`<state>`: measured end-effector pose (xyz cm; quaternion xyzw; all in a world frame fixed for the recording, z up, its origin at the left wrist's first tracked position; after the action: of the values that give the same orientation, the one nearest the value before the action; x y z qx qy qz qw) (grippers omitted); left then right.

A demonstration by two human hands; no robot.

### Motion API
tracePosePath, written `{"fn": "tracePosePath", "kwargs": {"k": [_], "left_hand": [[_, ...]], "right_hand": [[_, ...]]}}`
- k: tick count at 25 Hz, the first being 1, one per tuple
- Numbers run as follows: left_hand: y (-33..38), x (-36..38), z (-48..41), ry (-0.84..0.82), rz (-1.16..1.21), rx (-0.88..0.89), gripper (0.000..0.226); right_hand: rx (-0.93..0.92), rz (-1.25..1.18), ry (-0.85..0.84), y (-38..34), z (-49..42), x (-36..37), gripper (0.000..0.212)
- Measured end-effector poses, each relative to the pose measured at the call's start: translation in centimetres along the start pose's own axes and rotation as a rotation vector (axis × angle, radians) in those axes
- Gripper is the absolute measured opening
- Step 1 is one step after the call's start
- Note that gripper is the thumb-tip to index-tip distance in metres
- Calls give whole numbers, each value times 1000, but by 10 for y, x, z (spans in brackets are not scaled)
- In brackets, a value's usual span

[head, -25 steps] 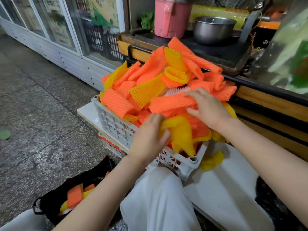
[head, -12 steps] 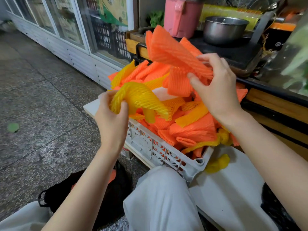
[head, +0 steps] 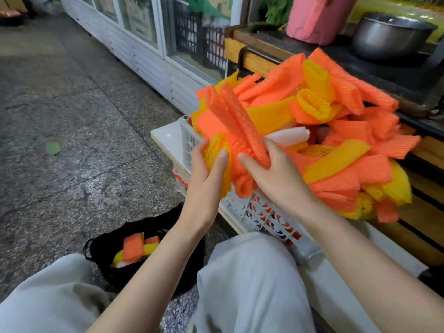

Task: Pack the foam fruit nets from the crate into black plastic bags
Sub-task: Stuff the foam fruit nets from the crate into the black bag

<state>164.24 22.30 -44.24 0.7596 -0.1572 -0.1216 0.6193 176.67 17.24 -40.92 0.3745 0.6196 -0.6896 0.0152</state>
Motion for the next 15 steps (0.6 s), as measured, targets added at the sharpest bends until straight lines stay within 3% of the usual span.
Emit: {"fn": "tracePosePath", "kwargs": {"k": [1,3,9,15], "left_hand": [[0,-13,5,89,-41,19,37],[-5,-39,15,260,-109,53,22],[-51,-119,35,486,-200,-22,23],[-113,-177,50,569,-267,-176,28]], "right_hand": [[8,-62,-59,0,4,17,34],[-6,-130,-120,-1,13,52,49],[8,-116,-217,11,19,169,91],[115,-15,-364,37,16,266,99]]}}
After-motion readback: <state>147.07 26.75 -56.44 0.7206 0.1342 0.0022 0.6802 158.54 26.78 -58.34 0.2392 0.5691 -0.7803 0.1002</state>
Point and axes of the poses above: each hand's wrist, its own z-axis away from the middle knuckle, its own x-axis out of the palm, y = z × x, the point moved 5 cm from there along -z, towards the middle knuckle, and after that the axes turned 7 degrees about x, right-handed, at the moved point
